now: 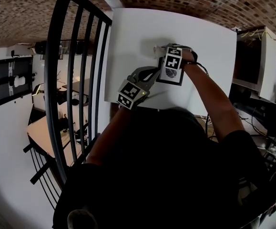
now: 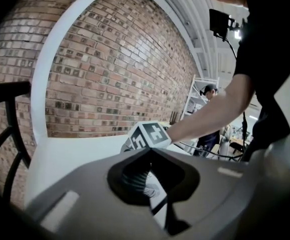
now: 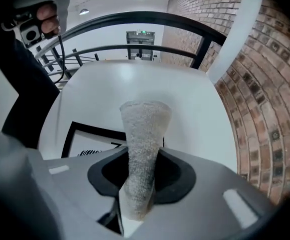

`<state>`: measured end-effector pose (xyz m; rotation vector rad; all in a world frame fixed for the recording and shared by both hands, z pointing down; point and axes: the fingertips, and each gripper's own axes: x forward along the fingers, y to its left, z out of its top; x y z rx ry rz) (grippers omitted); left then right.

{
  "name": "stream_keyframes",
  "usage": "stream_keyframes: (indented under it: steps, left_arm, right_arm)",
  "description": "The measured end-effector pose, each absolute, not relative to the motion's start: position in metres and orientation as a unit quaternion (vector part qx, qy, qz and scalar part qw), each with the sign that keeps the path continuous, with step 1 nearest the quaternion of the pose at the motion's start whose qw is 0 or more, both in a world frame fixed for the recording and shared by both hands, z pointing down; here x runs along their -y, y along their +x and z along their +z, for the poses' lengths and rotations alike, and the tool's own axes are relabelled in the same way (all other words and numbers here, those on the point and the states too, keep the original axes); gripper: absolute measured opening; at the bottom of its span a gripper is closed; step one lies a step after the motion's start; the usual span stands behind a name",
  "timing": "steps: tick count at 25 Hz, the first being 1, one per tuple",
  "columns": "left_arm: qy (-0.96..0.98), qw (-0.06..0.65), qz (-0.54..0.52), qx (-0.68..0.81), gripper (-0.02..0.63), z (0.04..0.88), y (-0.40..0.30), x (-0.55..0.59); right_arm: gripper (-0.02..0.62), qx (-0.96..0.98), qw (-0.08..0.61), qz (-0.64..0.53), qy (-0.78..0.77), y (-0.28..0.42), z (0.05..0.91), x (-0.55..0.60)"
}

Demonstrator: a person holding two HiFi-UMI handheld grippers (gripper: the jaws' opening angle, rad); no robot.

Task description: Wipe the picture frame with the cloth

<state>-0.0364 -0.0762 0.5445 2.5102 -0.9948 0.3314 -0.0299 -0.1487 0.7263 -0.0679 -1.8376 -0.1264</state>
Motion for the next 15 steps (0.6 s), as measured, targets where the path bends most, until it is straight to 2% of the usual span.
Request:
stream_keyframes:
  steps: [15]
  left_arm:
    - [0.912,0.202,0.123,0.336,0.0,0.543,-0.024,0.072]
  right_arm:
    - [0.112,0.772,0.635,-0.039,0.006,0.036,0.727,0.148]
